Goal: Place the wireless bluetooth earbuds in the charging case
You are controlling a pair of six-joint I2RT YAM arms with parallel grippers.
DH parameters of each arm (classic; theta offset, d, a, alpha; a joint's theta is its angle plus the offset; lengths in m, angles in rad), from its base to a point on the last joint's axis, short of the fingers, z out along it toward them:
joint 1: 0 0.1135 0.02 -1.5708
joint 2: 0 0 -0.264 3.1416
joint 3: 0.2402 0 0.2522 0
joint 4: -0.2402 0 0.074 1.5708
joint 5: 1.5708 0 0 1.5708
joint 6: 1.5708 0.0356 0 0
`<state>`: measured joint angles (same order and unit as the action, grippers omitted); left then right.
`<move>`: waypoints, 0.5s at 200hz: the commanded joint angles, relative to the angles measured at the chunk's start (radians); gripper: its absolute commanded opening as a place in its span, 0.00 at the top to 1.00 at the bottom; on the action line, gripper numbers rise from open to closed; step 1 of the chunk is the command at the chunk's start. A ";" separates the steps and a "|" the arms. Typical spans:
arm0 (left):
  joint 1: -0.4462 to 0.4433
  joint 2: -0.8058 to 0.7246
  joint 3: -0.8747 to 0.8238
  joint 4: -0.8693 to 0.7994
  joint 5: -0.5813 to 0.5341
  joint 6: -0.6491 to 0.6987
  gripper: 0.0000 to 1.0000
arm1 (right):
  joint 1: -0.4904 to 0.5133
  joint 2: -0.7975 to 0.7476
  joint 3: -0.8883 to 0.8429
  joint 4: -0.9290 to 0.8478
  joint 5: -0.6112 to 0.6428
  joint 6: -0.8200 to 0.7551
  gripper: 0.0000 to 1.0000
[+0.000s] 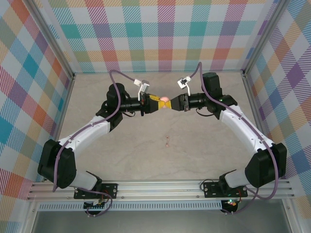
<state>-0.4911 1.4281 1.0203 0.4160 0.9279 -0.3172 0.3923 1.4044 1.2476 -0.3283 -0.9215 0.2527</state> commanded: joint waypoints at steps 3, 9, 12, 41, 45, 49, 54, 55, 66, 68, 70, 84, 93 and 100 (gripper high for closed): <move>-0.020 0.010 0.047 0.008 0.036 0.017 0.76 | 0.008 -0.003 0.036 0.042 -0.043 -0.009 0.72; -0.021 0.012 0.050 0.004 0.039 0.015 0.75 | 0.008 -0.005 0.035 0.045 -0.042 -0.008 0.73; -0.023 0.013 0.052 0.002 0.041 0.016 0.75 | 0.009 -0.008 0.036 0.044 -0.044 -0.007 0.74; -0.029 0.031 0.069 -0.016 0.068 0.005 0.71 | 0.009 -0.009 0.048 0.039 -0.052 -0.009 0.78; -0.030 0.032 0.072 -0.019 0.069 0.005 0.71 | 0.009 -0.008 0.048 0.037 -0.052 -0.009 0.78; -0.030 0.034 0.075 -0.021 0.071 0.005 0.71 | 0.008 -0.008 0.050 0.036 -0.052 -0.010 0.78; -0.032 0.036 0.077 -0.025 0.072 0.005 0.70 | 0.008 -0.008 0.051 0.032 -0.055 -0.012 0.78; -0.032 0.037 0.078 -0.026 0.074 0.004 0.70 | 0.008 -0.007 0.052 0.032 -0.055 -0.012 0.78; -0.033 0.040 0.083 -0.032 0.077 0.006 0.69 | 0.009 -0.006 0.055 0.025 -0.058 -0.015 0.79; -0.033 0.041 0.084 -0.032 0.078 0.006 0.69 | 0.009 -0.006 0.055 0.023 -0.058 -0.017 0.79; -0.033 0.040 0.085 -0.034 0.078 0.006 0.69 | 0.009 -0.006 0.055 0.022 -0.058 -0.017 0.79; -0.033 0.043 0.089 -0.038 0.080 0.008 0.68 | 0.010 -0.007 0.055 0.017 -0.060 -0.021 0.79; -0.033 0.045 0.092 -0.049 0.082 0.013 0.67 | 0.010 -0.008 0.055 0.014 -0.062 -0.021 0.79; -0.035 0.046 0.096 -0.060 0.081 0.020 0.66 | 0.010 -0.008 0.056 0.013 -0.063 -0.022 0.79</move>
<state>-0.4927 1.4590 1.0710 0.3832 0.9604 -0.3206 0.3862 1.4044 1.2583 -0.3347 -0.9367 0.2489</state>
